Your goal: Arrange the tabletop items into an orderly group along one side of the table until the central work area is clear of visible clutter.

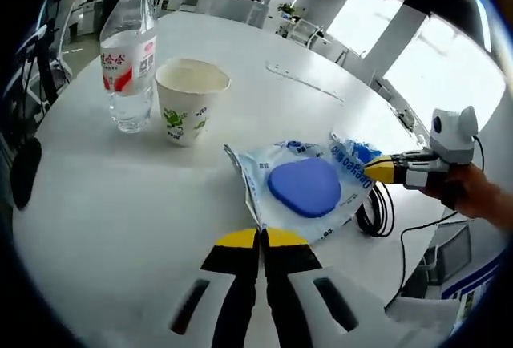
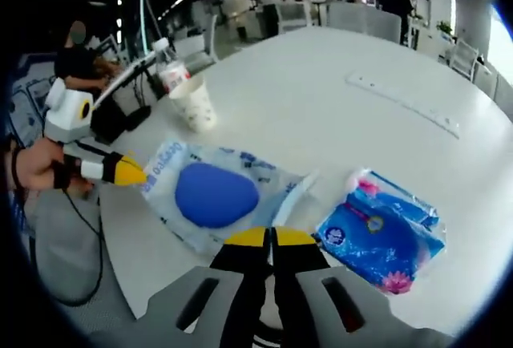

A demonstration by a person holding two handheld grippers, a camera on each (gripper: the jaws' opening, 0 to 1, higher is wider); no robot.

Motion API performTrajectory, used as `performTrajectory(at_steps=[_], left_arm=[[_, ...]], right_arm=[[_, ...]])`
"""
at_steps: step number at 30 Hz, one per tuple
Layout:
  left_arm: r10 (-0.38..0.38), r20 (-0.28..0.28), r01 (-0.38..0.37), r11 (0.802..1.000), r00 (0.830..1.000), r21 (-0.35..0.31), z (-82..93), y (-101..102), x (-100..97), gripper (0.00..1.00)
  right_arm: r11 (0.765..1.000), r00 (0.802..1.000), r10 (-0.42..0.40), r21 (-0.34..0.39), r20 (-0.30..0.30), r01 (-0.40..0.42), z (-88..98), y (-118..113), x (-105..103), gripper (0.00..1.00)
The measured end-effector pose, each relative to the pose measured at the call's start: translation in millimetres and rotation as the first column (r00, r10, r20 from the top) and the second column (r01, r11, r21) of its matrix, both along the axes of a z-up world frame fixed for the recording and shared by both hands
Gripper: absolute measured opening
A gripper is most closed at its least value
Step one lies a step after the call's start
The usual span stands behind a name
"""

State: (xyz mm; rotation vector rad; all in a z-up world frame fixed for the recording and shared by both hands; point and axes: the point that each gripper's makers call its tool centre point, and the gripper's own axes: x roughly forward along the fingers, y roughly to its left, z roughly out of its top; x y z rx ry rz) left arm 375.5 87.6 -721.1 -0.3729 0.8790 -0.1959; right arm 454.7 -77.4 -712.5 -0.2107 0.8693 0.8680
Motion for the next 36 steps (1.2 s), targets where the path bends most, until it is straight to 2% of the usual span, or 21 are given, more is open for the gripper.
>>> performTrajectory(at_steps=[11,19,26,36], left_arm=[[0.023,0.045,-0.023,1.0,0.999,0.005,12.2,3,34.8,0.0],[0.048,0.04,-0.048,0.999,0.998,-0.001,4.5,6,52.2,0.0],[0.069,0.034,-0.069,0.998,0.997,0.0,-1.2,11,58.7,0.0],[0.118,0.033,-0.118,0.993,0.992,-0.01,-8.0,19,68.1,0.0]], right_arm=[[0.999,0.999,-0.045,0.029,0.025,0.044,9.8,-2,13,0.0],[0.997,0.998,-0.062,0.045,0.026,0.061,10.0,3,19,0.0],[0.997,0.998,-0.067,0.047,0.021,0.066,2.8,8,28,0.0],[0.996,0.997,-0.077,0.052,0.013,0.076,-4.9,16,31,0.0]])
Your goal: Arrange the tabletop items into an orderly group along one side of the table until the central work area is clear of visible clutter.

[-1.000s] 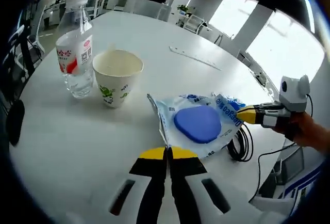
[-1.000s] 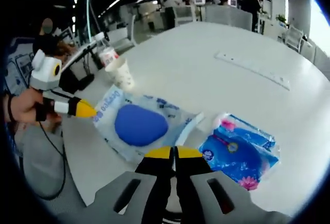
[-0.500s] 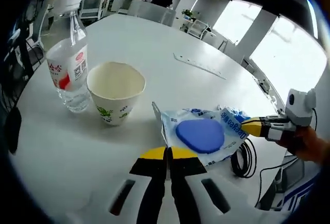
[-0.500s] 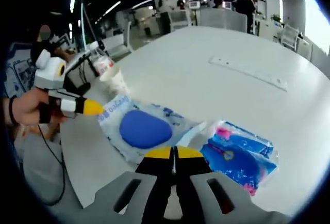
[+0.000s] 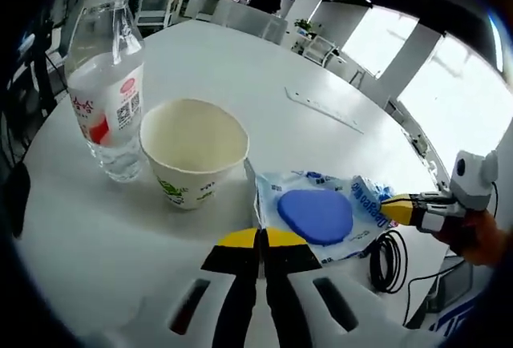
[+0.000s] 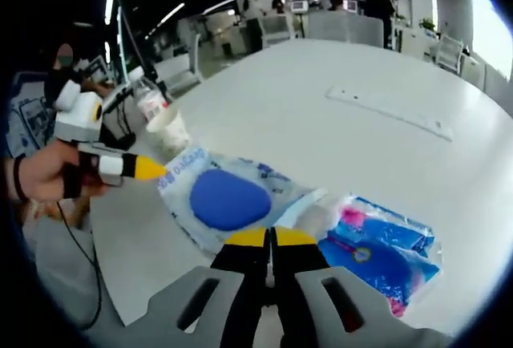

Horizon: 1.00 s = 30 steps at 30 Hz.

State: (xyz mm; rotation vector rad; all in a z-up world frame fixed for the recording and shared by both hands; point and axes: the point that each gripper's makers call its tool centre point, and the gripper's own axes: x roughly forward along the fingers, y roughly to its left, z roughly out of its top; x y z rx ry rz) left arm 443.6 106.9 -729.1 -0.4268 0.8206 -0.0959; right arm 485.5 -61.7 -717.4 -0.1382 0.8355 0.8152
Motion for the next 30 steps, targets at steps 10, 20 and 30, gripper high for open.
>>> performTrajectory(at_steps=[10,20,30], left_arm=[[-0.011,-0.016,0.011,1.0,1.0,0.023,-11.8,8,-3.1,0.0],[-0.036,-0.005,0.036,0.999,0.999,0.017,-9.1,9,-1.8,0.02],[-0.088,-0.01,0.088,0.996,0.996,0.028,-11.8,10,-13.3,0.11]], right_arm=[[1.0,1.0,-0.009,-0.025,-0.016,0.009,-14.5,-3,-5,0.0],[0.998,0.999,-0.021,-0.053,-0.027,0.019,-18.6,-10,-6,0.0],[0.998,0.999,-0.013,-0.062,-0.035,0.011,-21.2,-14,-13,0.01]])
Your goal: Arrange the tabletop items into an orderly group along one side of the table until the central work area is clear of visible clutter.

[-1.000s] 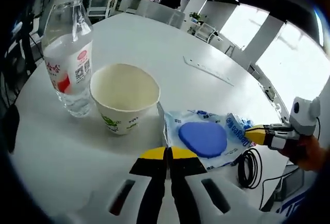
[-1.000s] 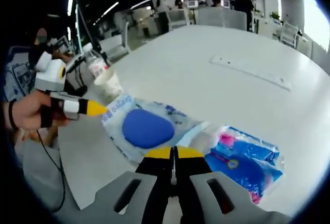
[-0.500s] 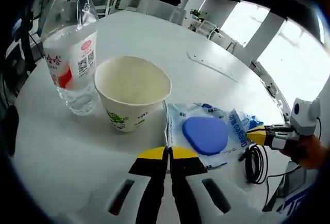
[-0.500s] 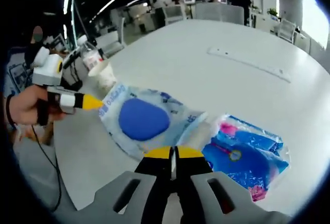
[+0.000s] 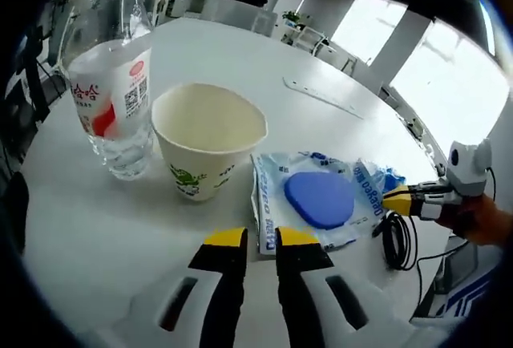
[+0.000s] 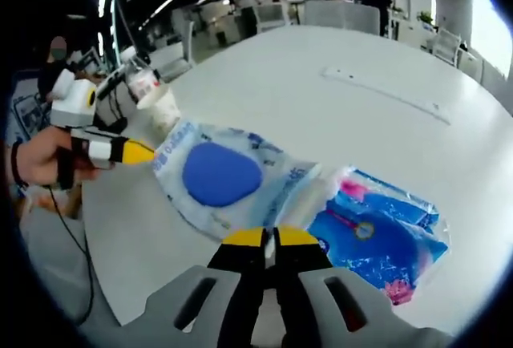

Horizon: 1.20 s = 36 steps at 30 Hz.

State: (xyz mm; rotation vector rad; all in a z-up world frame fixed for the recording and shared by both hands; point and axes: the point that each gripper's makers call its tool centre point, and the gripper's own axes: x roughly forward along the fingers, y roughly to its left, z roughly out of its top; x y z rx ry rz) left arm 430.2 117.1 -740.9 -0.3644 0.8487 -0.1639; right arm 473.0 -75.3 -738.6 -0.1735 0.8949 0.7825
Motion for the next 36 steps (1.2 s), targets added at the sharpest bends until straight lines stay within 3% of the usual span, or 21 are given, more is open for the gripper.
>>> performTrajectory(at_steps=[3,5,22,36], left_arm=[[-0.012,-0.014,0.012,1.0,1.0,-0.002,-5.0,-1,-3.6,0.09],[-0.017,-0.019,0.017,1.0,1.0,0.001,-5.7,-2,-6.6,0.0],[0.088,0.026,-0.087,0.996,0.996,-0.027,4.9,3,17.8,0.0],[0.127,0.018,-0.127,0.991,0.992,-0.038,-0.5,10,21.1,0.0]], right_arm=[[1.0,1.0,-0.004,0.002,-0.006,0.004,-1.7,0,-2,0.01],[1.0,1.0,-0.003,0.002,-0.007,0.003,-1.5,0,-2,0.01],[0.998,0.998,-0.061,0.037,0.029,0.06,7.7,6,21,0.0],[0.998,0.999,-0.048,0.032,0.025,0.047,3.7,10,20,0.0]])
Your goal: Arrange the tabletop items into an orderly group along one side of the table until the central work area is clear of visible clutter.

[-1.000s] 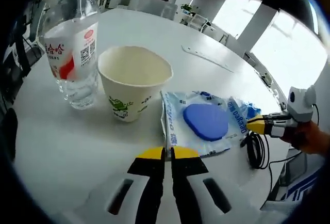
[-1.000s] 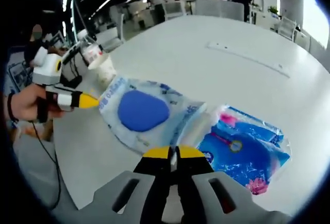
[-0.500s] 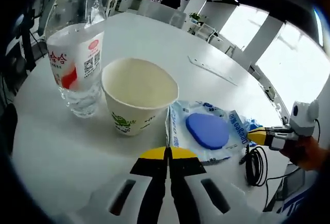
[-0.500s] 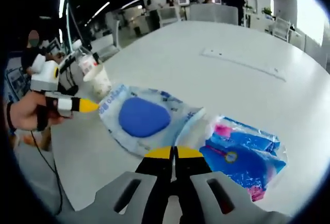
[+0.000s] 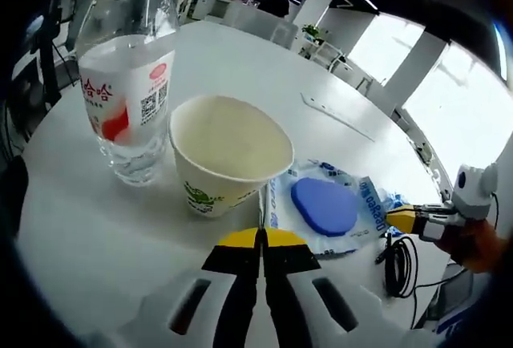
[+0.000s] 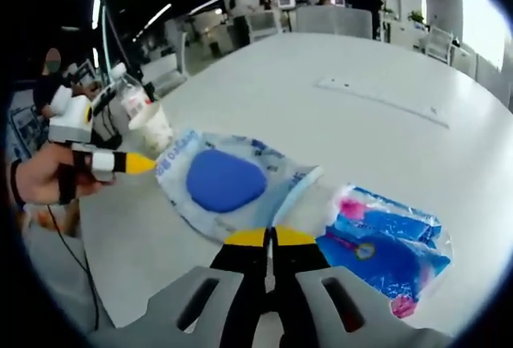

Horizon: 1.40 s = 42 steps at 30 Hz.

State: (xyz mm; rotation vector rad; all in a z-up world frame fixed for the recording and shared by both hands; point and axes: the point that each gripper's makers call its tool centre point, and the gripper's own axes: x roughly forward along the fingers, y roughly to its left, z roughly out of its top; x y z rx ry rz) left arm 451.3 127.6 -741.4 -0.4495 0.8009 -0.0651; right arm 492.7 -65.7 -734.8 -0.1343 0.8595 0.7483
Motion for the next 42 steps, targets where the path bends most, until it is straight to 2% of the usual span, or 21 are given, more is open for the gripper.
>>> performTrajectory(at_steps=[11,13,26,35,42], left_arm=[[-0.007,-0.007,0.007,1.0,1.0,0.016,-2.8,2,-1.6,0.0],[0.002,-0.003,-0.002,1.0,1.0,-0.001,0.5,0,-3.7,0.0],[0.004,0.011,-0.004,1.0,1.0,0.002,13.1,5,-15.2,0.0],[-0.019,0.016,0.019,1.0,1.0,0.009,14.7,2,-23.4,0.04],[-0.046,0.017,0.046,0.999,0.999,0.026,12.7,0,-42.3,0.06]], right_arm=[[0.999,1.0,0.015,-0.031,0.023,-0.014,0.1,-4,-1,0.0],[0.999,1.0,0.023,-0.035,0.021,-0.022,-0.1,-3,-2,0.0],[0.997,0.999,0.038,-0.062,0.027,-0.036,3.2,-5,-9,0.0],[0.998,0.998,0.026,-0.063,0.058,-0.022,16.4,-18,-13,0.0],[0.997,0.997,0.018,-0.082,0.079,-0.011,20.2,-38,-22,0.06]])
